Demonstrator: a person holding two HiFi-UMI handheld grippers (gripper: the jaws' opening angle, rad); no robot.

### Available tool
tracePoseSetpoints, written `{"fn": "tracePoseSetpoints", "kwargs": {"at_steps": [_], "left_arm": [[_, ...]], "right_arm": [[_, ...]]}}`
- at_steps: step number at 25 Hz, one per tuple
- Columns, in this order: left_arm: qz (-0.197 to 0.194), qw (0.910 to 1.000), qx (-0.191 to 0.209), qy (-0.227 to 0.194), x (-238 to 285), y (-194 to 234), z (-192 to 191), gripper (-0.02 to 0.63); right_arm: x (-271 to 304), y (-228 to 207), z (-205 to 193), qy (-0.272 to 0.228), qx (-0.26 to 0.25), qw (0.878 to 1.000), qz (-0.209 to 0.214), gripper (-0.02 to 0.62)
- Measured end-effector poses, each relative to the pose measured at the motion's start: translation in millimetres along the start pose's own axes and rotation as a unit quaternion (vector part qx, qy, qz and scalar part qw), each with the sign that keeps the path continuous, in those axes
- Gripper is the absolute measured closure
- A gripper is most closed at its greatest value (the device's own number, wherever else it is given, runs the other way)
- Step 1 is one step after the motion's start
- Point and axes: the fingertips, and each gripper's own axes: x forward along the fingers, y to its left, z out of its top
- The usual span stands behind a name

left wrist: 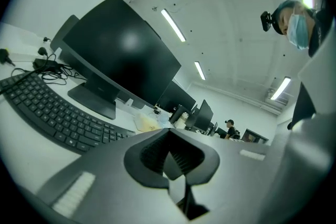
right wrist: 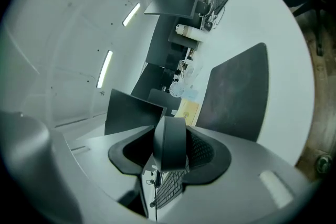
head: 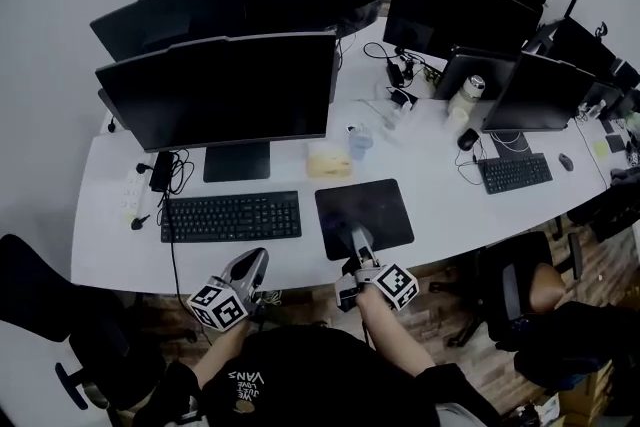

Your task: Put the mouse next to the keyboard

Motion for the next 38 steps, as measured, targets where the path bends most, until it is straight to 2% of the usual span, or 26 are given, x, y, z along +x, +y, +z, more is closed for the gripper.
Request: {"fn": "tracePoseSetpoints", "kwargs": {"at_steps": [6,18,34,38], "left_arm": [[-0.026,0.9993,0.002,0.028,35.9,18.7,12.6,0.604],[-0.056,0.9958,-0.005,0.071,72.0,49.0,22.2,0.604],[-0.076,0.9913,-0.028,0.104,87.9,61.5,9.5,0.604],[-0.075,0.9913,-0.032,0.104,86.1,66.4,9.0,0.604]], "right_arm": [[39.5,-18.9,7.7,-0.024,0.0,0.999,-0.028,0.419],[91.2,-41.5,-5.7,-0.024,-0.002,0.997,-0.074,0.419],[104.4,-68.3,-19.7,-0.007,-0.021,0.988,-0.151,0.419],[102.3,-70.2,-24.1,0.001,-0.035,0.985,-0.167,0.394]]}}
